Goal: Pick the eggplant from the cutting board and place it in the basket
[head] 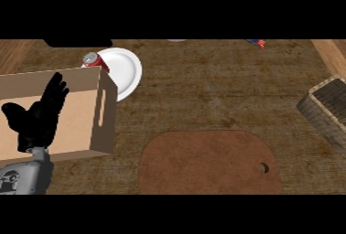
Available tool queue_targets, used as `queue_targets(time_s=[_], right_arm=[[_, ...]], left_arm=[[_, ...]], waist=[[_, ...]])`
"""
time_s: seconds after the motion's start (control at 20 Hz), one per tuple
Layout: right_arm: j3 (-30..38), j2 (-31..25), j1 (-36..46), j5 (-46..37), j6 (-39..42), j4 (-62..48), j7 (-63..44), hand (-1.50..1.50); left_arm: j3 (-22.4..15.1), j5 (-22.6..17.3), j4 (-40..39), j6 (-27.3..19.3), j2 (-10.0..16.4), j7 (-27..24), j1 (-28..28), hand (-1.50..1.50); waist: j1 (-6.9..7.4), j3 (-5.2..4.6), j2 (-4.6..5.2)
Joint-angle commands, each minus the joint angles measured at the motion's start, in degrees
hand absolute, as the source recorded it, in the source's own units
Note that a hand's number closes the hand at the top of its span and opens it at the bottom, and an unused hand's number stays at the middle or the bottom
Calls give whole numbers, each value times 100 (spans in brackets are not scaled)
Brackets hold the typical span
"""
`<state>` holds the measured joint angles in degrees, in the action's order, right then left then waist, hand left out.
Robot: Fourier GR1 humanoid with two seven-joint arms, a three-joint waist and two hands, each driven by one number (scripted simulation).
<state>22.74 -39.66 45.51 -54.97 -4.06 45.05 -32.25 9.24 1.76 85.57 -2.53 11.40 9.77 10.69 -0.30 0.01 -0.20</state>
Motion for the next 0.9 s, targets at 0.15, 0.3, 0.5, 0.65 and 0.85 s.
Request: queue_targets(time_s=[0.15,0.3,0.5,0.65,0.85], right_arm=[[759,8,-173,595,-651,726,-451,-150],[1130,24,-750,982,-572,1520,-651,-150],[1708,-5,-1278,1634,-254,2580,-857,-150],[2116,206,-2229,2184,185,3651,-815,-150],[2624,614,-3175,2821,428,4547,-525,-150]], left_arm=[[-309,366,272,-424,-331,213,-62,0],[-115,106,332,-64,-104,2,-362,0],[17,22,183,-13,2,71,-197,0],[124,26,216,-86,69,179,-152,0],[208,-117,-31,109,185,108,129,0]], waist=[[-12,1,-3],[-83,-3,-29],[-172,-6,-45],[-236,-5,-60],[-133,-3,-11]])
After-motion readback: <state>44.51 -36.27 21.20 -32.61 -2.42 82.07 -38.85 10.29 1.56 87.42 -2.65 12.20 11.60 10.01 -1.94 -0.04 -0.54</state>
